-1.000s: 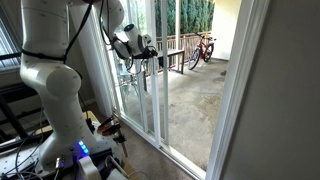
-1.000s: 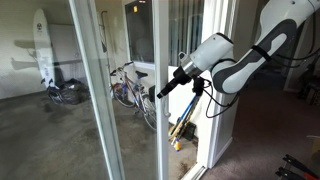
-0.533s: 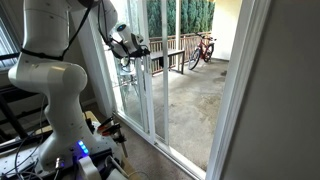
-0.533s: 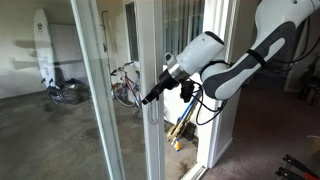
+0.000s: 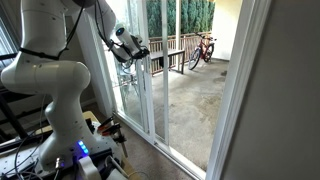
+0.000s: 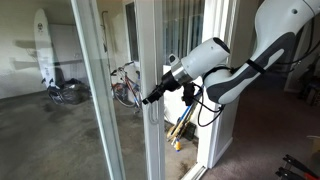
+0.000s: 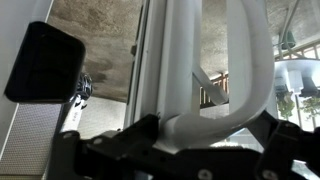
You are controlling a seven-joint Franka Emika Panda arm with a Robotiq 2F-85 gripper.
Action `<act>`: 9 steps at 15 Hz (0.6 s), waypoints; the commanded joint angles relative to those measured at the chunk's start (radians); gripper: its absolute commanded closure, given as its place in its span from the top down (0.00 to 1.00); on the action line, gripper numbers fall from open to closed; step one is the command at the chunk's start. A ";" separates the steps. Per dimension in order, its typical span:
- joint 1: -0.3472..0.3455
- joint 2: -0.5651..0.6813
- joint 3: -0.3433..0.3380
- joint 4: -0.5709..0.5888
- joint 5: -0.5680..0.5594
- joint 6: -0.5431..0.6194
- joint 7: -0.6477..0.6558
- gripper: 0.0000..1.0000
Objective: Open the door
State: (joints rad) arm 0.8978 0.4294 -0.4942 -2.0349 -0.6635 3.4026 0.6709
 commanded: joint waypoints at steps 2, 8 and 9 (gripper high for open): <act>-0.010 0.006 0.001 -0.074 -0.066 0.071 -0.097 1.00; -0.286 0.064 0.317 0.069 -0.066 0.057 -0.136 1.00; -0.333 0.076 0.365 0.082 -0.081 0.057 -0.139 1.00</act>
State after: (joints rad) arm 0.6876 0.4358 -0.2895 -2.0177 -0.6837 3.4593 0.6227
